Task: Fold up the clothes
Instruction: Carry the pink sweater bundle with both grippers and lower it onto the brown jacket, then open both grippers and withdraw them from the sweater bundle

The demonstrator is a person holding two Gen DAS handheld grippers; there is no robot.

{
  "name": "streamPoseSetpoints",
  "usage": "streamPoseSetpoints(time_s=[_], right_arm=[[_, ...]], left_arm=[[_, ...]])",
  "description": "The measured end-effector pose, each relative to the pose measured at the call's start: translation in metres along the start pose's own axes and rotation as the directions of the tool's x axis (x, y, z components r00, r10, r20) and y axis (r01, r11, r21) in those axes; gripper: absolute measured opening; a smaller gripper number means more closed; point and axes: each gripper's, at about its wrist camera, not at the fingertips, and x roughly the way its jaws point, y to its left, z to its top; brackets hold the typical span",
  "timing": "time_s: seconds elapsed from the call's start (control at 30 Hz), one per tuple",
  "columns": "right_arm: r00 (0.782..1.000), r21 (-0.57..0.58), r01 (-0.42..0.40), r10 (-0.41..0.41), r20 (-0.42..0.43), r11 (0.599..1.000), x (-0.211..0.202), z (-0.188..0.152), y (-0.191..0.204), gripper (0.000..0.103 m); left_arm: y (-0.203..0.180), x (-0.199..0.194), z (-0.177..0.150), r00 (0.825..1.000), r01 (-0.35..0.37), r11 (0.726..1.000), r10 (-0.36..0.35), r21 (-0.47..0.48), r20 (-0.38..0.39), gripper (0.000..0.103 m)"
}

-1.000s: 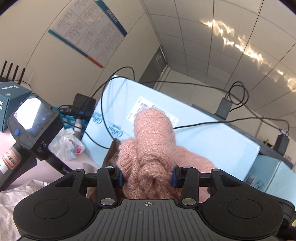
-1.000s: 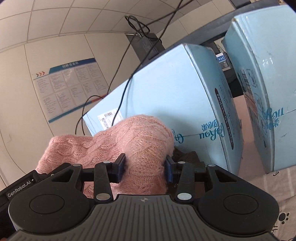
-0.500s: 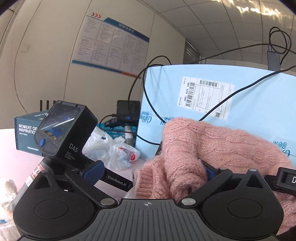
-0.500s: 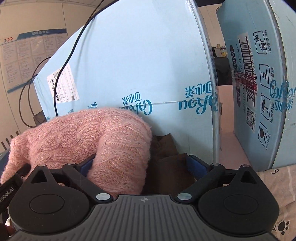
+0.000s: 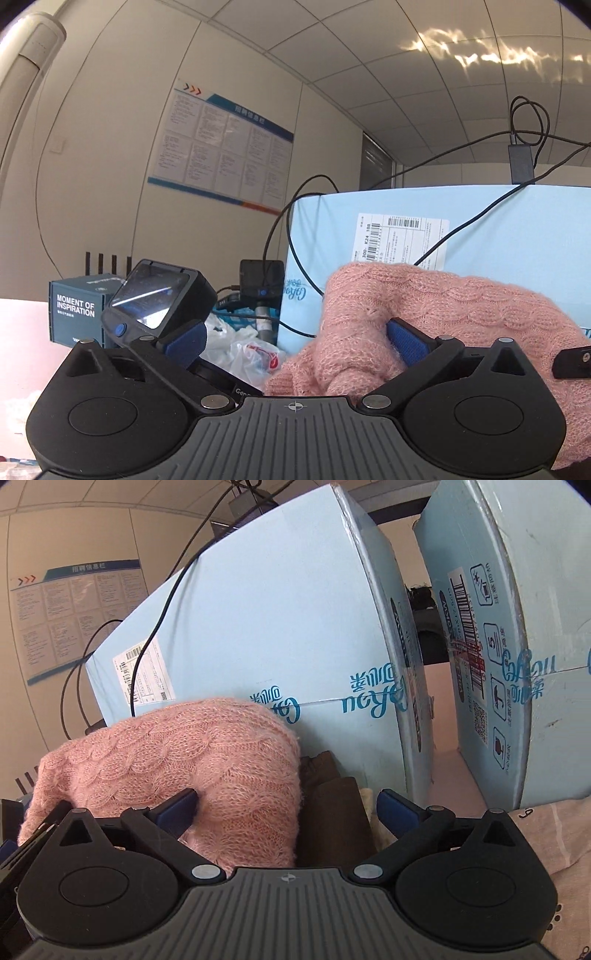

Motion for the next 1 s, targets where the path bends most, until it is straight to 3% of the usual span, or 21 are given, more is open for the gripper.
streamPoseSetpoints(time_s=[0.2,0.3,0.4,0.57,0.67,0.73,0.83,0.93,1.0], right_arm=[[0.992,-0.03,-0.119,0.12,0.026,0.992,-0.074,0.004,-0.006,0.103],[0.987,-0.044,-0.163,0.163,-0.011,0.986,-0.088,0.008,-0.008,0.103],[0.983,-0.02,-0.168,0.166,-0.082,0.986,-0.094,0.012,-0.017,0.103],[0.95,0.011,-0.185,0.182,-0.253,0.983,-0.092,0.012,-0.031,0.103],[0.939,-0.025,-0.188,0.172,-0.297,0.982,-0.094,0.01,-0.033,0.103],[0.941,-0.041,-0.195,0.175,-0.291,0.98,-0.096,0.011,-0.034,0.103],[0.941,-0.049,-0.221,0.2,-0.273,0.974,-0.102,0.015,-0.034,0.103],[0.94,-0.051,-0.242,0.221,-0.26,0.969,-0.106,0.019,-0.036,0.103],[0.944,-0.06,-0.238,0.216,-0.25,0.969,-0.107,0.019,-0.036,0.103]], left_arm=[[0.001,-0.042,0.02,0.988,-0.084,0.996,0.08,0.024,0.132,0.103],[-0.004,-0.065,0.04,0.994,-0.057,0.996,0.05,0.067,0.093,0.103],[-0.011,-0.075,0.052,0.998,-0.026,0.995,0.031,0.095,-0.047,0.103],[-0.008,-0.11,0.047,0.967,-0.146,0.989,0.146,0.013,-0.207,0.103],[-0.003,-0.123,0.042,0.946,-0.198,0.98,0.184,-0.026,-0.268,0.103],[-0.002,-0.125,0.05,0.934,-0.224,0.973,0.195,-0.065,-0.299,0.103],[-0.007,-0.132,0.059,0.946,-0.2,0.972,0.16,-0.12,-0.283,0.103],[-0.017,-0.134,0.061,0.963,-0.126,0.984,0.091,-0.129,-0.252,0.103],[-0.02,-0.129,0.061,0.963,-0.091,0.984,0.048,-0.155,-0.264,0.103]])
